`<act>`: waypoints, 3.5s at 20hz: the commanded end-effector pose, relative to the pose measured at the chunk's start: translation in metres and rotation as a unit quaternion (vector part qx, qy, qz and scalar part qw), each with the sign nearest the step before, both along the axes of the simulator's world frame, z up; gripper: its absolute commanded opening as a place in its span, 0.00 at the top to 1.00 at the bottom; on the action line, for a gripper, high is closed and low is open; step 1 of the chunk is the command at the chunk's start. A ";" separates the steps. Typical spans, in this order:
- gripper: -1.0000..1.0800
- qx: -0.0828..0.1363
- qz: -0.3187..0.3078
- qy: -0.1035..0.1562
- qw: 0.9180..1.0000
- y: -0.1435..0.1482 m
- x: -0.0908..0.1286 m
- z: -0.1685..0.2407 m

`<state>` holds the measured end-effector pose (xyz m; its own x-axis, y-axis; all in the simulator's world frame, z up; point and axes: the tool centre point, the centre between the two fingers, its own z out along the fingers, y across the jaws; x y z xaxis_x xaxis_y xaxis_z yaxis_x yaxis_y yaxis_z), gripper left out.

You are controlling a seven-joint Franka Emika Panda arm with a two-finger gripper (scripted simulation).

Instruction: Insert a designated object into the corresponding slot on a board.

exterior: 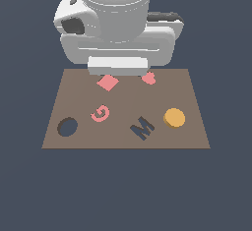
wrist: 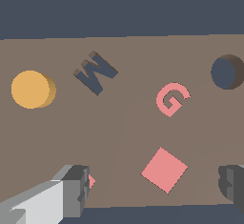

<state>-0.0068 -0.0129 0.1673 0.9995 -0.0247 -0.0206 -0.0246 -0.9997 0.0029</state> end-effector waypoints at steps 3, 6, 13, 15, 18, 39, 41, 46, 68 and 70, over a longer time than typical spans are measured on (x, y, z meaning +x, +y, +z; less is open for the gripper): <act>0.04 0.000 -0.001 0.000 1.000 0.001 0.000 0.000; 0.04 0.000 -0.005 0.000 1.000 0.004 0.000 -0.003; 0.04 0.000 -0.031 -0.001 1.000 0.022 0.003 -0.015; 0.04 0.000 -0.042 -0.002 0.999 0.030 0.004 -0.020; 0.04 0.000 -0.063 -0.003 0.998 0.044 0.007 -0.030; 0.04 -0.001 -0.227 -0.010 0.974 0.152 0.057 -0.108; 0.04 -0.001 -0.235 -0.010 0.972 0.157 0.060 -0.112; 0.04 -0.001 -0.246 -0.010 0.969 0.163 0.066 -0.117; 1.00 -0.001 -0.247 -0.010 0.969 0.163 0.067 -0.137; 1.00 -0.001 -0.247 -0.010 0.969 0.163 0.067 -0.137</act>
<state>0.0605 0.1510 0.0308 0.8660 -0.5000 0.0004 -0.5000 -0.8660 -0.0009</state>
